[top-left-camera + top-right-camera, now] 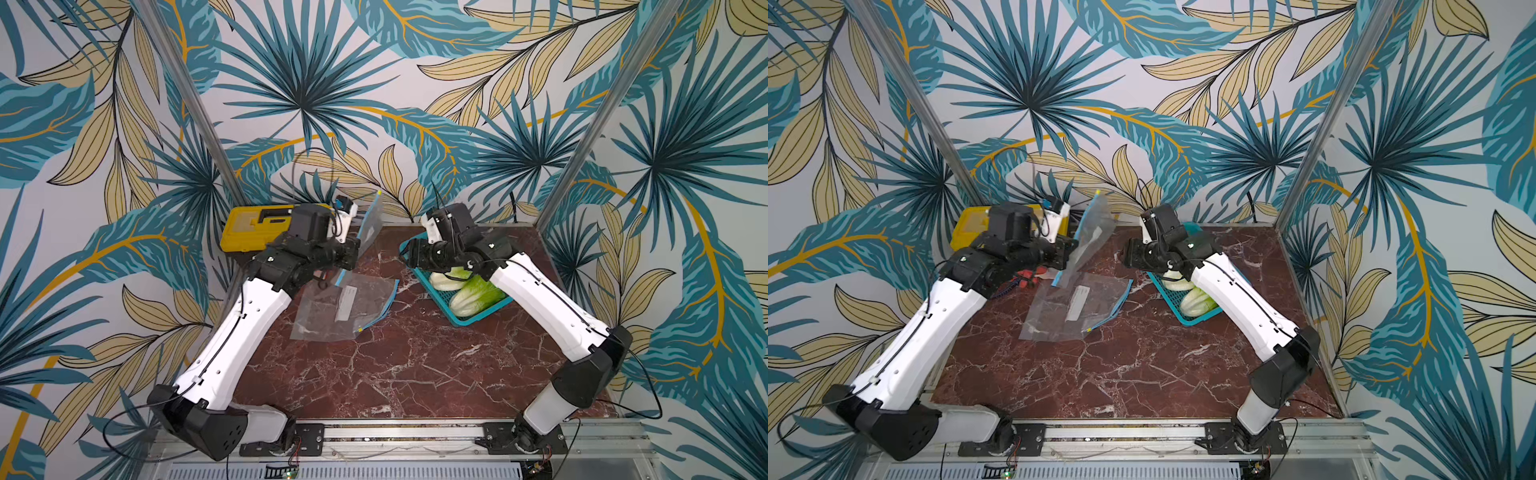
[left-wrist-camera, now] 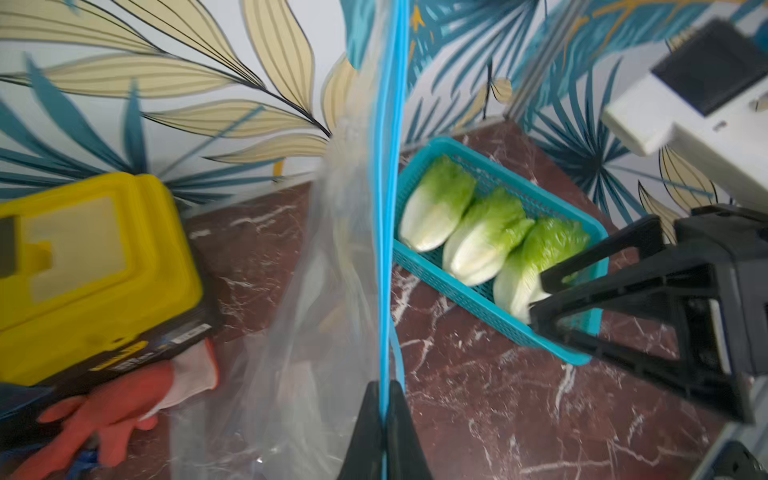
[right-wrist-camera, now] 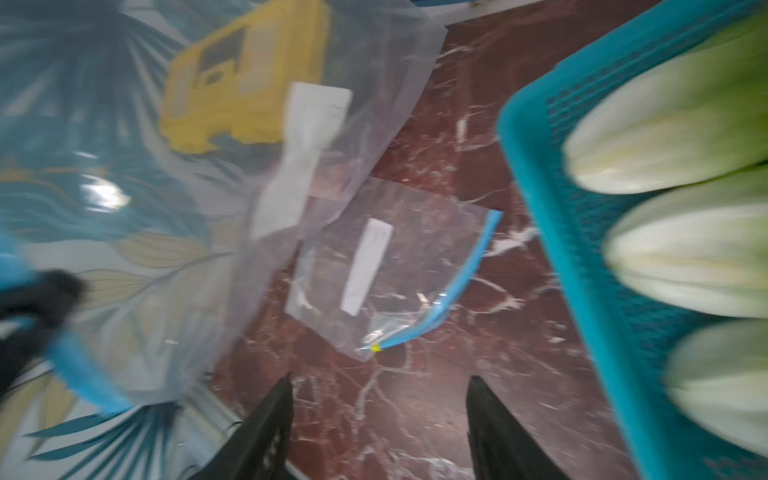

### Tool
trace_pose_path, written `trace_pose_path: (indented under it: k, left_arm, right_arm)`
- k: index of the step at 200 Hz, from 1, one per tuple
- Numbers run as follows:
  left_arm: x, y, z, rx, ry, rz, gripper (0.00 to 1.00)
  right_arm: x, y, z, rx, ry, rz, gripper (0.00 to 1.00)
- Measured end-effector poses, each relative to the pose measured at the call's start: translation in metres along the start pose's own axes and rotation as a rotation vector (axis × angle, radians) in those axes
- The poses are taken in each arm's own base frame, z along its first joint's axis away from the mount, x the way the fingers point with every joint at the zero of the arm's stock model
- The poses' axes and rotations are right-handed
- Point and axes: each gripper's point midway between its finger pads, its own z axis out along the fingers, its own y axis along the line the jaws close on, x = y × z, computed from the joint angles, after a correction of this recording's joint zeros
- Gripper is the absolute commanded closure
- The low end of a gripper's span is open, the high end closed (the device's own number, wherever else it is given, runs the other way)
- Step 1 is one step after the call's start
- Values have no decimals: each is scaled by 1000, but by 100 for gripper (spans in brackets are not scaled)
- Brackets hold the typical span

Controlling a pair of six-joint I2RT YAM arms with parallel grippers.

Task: Put the chinese cabbages into a zipper bag and zip it
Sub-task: Open the zipper of the food storage bag.

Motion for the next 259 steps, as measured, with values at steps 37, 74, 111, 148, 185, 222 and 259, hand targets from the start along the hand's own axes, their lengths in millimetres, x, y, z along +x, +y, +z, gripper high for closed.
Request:
trace_pose_path:
  k: [37, 74, 111, 148, 185, 222, 259]
  left_arm:
    - [91, -24, 58, 46, 202, -51, 100]
    - [128, -47, 83, 104, 251, -81, 100]
    - [127, -59, 99, 140, 232, -86, 100]
    - [138, -61, 103, 152, 253, -101, 100]
    - [151, -59, 105, 149, 276, -119, 100]
    - [169, -56, 109, 142, 305, -140, 100]
    - [165, -58, 110, 155, 287, -151, 100]
  right_arm:
    - [25, -9, 19, -121, 17, 174, 36]
    - [48, -22, 42, -166, 56, 266, 46]
    - [44, -39, 61, -175, 53, 342, 66]
    - [40, -58, 84, -161, 55, 394, 86]
    - [47, -66, 94, -157, 70, 395, 67]
    - [42, -87, 86, -134, 47, 405, 70]
    - [38, -94, 84, -128, 43, 422, 76]
